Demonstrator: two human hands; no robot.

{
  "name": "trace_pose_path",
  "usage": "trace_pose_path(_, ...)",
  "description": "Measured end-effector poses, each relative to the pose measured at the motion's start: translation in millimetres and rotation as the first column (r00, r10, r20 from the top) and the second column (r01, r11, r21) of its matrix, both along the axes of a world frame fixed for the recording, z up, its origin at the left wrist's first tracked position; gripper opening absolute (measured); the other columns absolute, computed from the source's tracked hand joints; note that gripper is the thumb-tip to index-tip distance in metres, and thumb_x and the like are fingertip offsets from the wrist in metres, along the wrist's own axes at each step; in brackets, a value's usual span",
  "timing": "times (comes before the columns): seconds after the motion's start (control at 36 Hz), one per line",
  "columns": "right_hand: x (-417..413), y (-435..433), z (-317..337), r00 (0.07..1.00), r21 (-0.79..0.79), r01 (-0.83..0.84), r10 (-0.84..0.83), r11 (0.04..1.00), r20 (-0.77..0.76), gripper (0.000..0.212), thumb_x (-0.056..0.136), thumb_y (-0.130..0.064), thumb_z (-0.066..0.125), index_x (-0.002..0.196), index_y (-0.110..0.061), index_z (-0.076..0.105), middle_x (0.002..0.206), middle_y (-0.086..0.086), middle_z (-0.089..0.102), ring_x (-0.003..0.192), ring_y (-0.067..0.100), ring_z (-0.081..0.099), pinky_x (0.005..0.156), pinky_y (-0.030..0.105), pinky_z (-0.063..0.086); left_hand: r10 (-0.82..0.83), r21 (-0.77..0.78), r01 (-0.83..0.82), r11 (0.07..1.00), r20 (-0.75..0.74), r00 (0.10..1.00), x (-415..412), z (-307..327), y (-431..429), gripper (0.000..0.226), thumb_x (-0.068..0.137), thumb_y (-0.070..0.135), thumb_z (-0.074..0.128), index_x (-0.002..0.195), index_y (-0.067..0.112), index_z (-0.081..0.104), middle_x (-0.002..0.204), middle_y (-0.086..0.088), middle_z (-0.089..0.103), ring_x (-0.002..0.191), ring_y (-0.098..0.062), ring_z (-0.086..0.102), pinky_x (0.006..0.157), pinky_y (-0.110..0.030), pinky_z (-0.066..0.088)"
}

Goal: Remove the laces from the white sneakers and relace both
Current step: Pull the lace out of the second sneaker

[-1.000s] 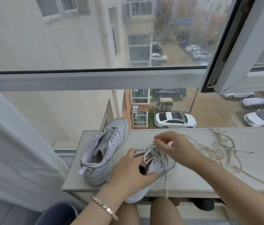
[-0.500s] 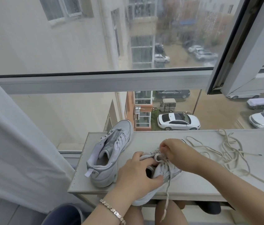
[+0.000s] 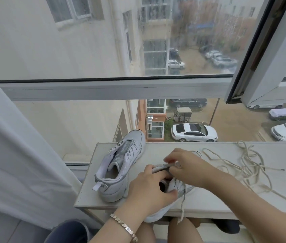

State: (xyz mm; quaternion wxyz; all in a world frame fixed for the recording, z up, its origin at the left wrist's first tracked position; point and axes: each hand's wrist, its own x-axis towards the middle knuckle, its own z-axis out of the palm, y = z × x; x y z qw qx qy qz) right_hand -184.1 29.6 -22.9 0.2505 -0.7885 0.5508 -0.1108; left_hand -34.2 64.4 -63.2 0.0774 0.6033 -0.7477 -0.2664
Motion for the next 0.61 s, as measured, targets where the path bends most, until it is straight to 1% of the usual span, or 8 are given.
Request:
trace_pose_path(0.08,7.1,-5.6,-0.2,0.984,-0.030,-0.056,0.051,0.998,-0.170,0.026,0.094,-0.024,0.047,0.114,-0.018,0.063,0.114,-0.001,0.051,0.101,0.014,0.051,0.081,0.024,0.041,-0.004,0.007,0.004,1.000,-0.004,1.000,-0.5,0.7,-0.2,0.045,0.073,0.062,0.052,0.115,0.050,0.047,0.116,0.016,0.036,0.104,-0.012,0.049,0.076,-0.024,0.039)
trace_pose_path(0.17,9.0,-8.2,-0.5,0.958,-0.082,-0.080,0.054,0.993,-0.282,0.024,0.094,-0.018,0.049,0.112,-0.021,0.064,0.113,-0.001,0.052,0.098,0.019,0.056,0.078,0.028,0.043,-0.004,0.007,0.004,1.000,-0.012,1.000,0.5,0.4,-0.1,0.046,0.073,0.062,0.053,0.117,0.051,0.047,0.121,0.017,0.036,0.107,-0.011,0.049,0.080,-0.024,0.040)
trace_pose_path(0.33,-6.8,-1.1,-7.3,0.974,-0.294,0.015,-0.081,0.956,-0.214,0.022,0.092,-0.031,0.048,0.097,-0.031,0.070,0.101,-0.012,0.062,0.102,0.006,0.051,0.070,0.023,0.037,-0.062,-0.018,0.061,0.998,-0.015,0.998,0.6,-0.6,1.3,0.048,0.072,0.062,0.054,0.118,0.052,0.045,0.131,0.021,0.030,0.113,-0.010,0.045,0.083,-0.021,0.037)
trace_pose_path(0.39,-15.5,-3.5,-8.4,0.973,-0.338,0.130,-0.185,0.932,-0.137,0.018,0.089,-0.025,0.054,0.089,-0.025,0.072,0.093,-0.009,0.066,0.097,0.012,0.055,0.067,0.024,0.035,-0.047,-0.005,0.047,0.999,-0.024,0.999,1.7,-0.8,0.1,0.046,0.072,0.061,0.054,0.117,0.051,0.047,0.134,0.020,0.030,0.114,-0.010,0.046,0.086,-0.023,0.038)
trace_pose_path(0.44,-33.4,-9.9,-7.2,0.924,-0.318,0.364,-0.381,0.876,0.007,0.015,0.087,-0.019,0.059,0.083,-0.019,0.073,0.087,-0.004,0.069,0.087,0.019,0.058,0.064,0.026,0.034,-0.037,0.015,0.038,0.999,-0.026,0.999,3.0,-1.3,-0.7,0.045,0.073,0.062,0.054,0.116,0.051,0.047,0.139,0.017,0.029,0.118,-0.011,0.044,0.089,-0.025,0.039)
trace_pose_path(0.53,-73.5,-16.9,-1.8,0.713,-0.182,0.701,-0.680,0.689,0.171,0.018,0.088,-0.014,0.056,0.080,-0.004,0.069,0.084,0.016,0.069,0.078,0.033,0.058,0.063,0.033,0.037,-0.036,0.040,0.036,0.999,-0.014,0.999,2.5,-1.9,-1.6,0.045,0.073,0.062,0.054,0.116,0.053,0.046,0.147,0.012,0.025,0.126,-0.013,0.039,0.091,-0.026,0.034)
trace_pose_path(0.56,-81.9,-16.3,-0.6,0.663,-0.145,0.749,-0.730,0.647,0.166,0.021,0.088,-0.015,0.055,0.082,-0.001,0.069,0.084,0.021,0.068,0.079,0.037,0.058,0.063,0.035,0.040,-0.031,0.043,0.031,0.999,-0.015,0.999,1.9,-2.1,-1.8,0.045,0.073,0.062,0.054,0.116,0.053,0.047,0.147,0.012,0.025,0.127,-0.014,0.038,0.090,-0.026,0.033)
trace_pose_path(0.61,-84.2,-13.1,-1.7,0.685,-0.113,0.727,-0.726,0.678,0.052,0.022,0.088,-0.017,0.055,0.080,-0.003,0.070,0.077,0.019,0.067,0.075,0.036,0.057,0.063,0.034,0.040,-0.022,0.036,0.023,0.999,-0.025,0.999,1.3,-2.5,-2.5,0.043,0.072,0.062,0.054,0.114,0.052,0.048,0.140,0.014,0.031,0.121,-0.012,0.042,0.084,-0.023,0.034)
